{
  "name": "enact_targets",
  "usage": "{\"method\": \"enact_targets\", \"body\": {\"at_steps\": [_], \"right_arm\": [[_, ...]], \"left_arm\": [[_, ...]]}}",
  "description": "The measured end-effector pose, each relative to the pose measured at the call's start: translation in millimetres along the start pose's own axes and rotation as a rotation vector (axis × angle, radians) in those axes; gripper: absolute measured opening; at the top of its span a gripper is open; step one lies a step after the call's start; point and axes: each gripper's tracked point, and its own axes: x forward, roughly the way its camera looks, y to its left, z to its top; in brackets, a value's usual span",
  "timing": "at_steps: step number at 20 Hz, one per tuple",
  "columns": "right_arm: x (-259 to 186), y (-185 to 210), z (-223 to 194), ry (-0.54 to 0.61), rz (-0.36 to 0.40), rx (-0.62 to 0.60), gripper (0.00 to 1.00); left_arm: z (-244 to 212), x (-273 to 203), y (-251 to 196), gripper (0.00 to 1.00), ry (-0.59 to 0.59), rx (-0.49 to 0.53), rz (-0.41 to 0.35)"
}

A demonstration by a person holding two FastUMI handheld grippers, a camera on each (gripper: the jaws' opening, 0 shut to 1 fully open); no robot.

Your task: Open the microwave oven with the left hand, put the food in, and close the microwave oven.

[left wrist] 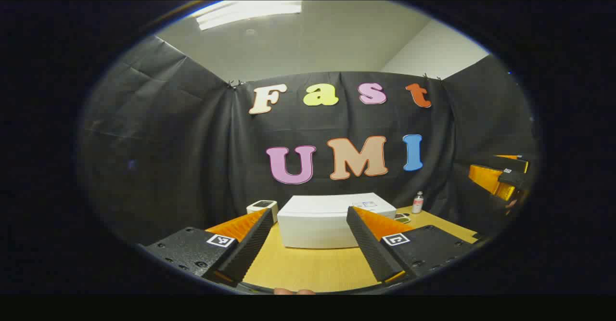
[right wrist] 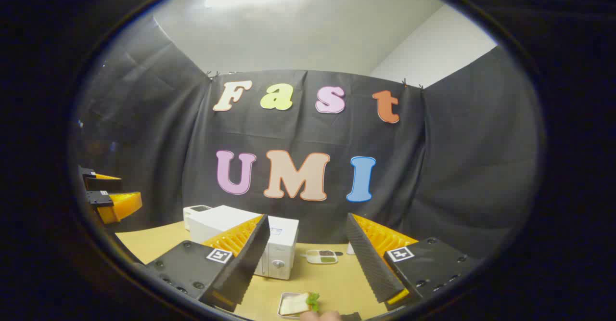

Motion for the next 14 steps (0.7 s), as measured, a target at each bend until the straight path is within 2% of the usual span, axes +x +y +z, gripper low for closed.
{"method": "enact_targets", "body": {"at_steps": [5,6,8,9,11,14], "right_arm": [[-4,-8,-5,0.011,-0.002,-0.006,0.99],[-5,-11,-6,0.013,-0.009,-0.02,0.96],[-9,-16,-6,0.016,-0.029,-0.033,1.0],[-11,-17,-6,0.02,-0.038,-0.022,0.96],[-14,-14,-8,0.031,-0.055,0.006,0.96],[-16,-11,-4,0.021,-0.086,-0.012,0.96]], "left_arm": [[1,-1,-4,0.95,-0.003,0.017,-0.012],[-1,-2,-6,0.96,0.004,0.022,-0.022],[-2,-5,-6,0.95,0.004,0.023,-0.041],[-3,-5,-5,0.96,0.007,0.024,-0.049],[-5,-3,0,0.95,0.011,0.037,-0.059],[-5,1,8,0.96,0.0,0.03,-0.074]]}}
